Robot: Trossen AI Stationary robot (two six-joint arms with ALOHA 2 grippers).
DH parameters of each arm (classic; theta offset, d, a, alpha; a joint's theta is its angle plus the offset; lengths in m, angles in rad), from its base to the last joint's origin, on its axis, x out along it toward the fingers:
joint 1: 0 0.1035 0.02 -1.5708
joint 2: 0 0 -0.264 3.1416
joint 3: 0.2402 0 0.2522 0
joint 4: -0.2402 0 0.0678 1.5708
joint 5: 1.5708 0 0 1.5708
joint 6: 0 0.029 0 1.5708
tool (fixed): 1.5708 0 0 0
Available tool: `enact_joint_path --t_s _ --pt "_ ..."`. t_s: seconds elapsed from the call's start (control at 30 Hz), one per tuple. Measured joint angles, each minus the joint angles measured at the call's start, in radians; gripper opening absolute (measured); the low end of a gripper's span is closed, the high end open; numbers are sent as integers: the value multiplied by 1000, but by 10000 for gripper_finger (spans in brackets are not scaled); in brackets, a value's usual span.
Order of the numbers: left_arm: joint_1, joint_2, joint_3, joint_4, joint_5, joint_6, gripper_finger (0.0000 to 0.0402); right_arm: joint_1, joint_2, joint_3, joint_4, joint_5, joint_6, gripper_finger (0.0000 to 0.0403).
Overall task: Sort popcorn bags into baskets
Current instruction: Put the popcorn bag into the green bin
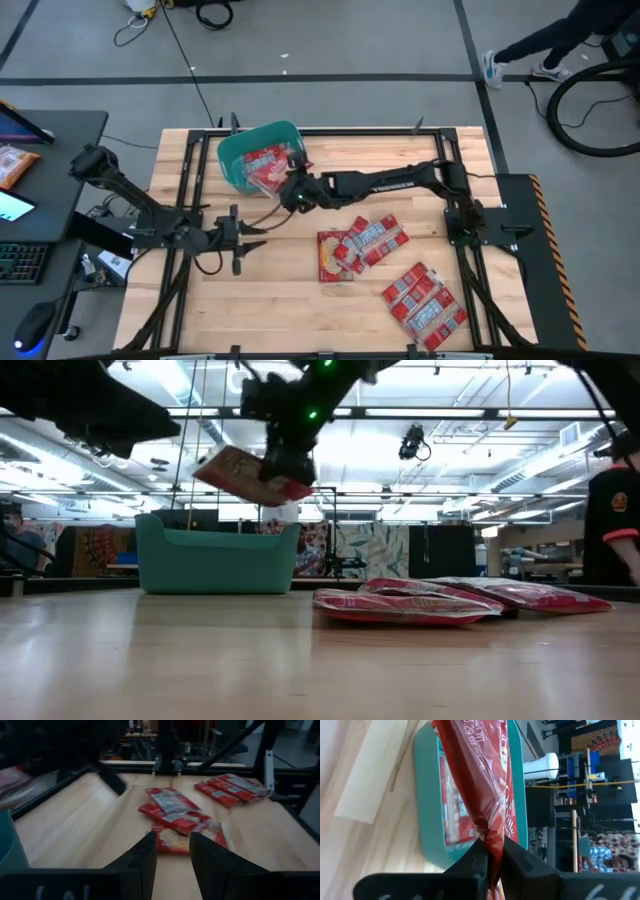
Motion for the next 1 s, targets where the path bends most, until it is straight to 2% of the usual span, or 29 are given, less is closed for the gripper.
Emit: enact_joint_path --t_s 0.2,0.33,0.47,0.63,0.77,1.0 --pt "-53 -33 0 -65 32 -64 121 -57 94 99 89 -95 -86 32" --pt "-62 -32 0 -68 86 -93 121 -98 172 153 166 -118 -160 33" --pt "-61 -32 0 -65 90 -95 121 -134 269 247 196 -149 -177 38" --pt "-62 -32 0 -65 90 -95 121 -162 401 440 74 -161 -162 51" --pt "-61 -32 0 -70 90 -95 121 -183 478 591 -74 -204 -100 77" --pt "-61 -31 0 -74 90 -93 121 -194 451 557 -120 -214 -52 139"
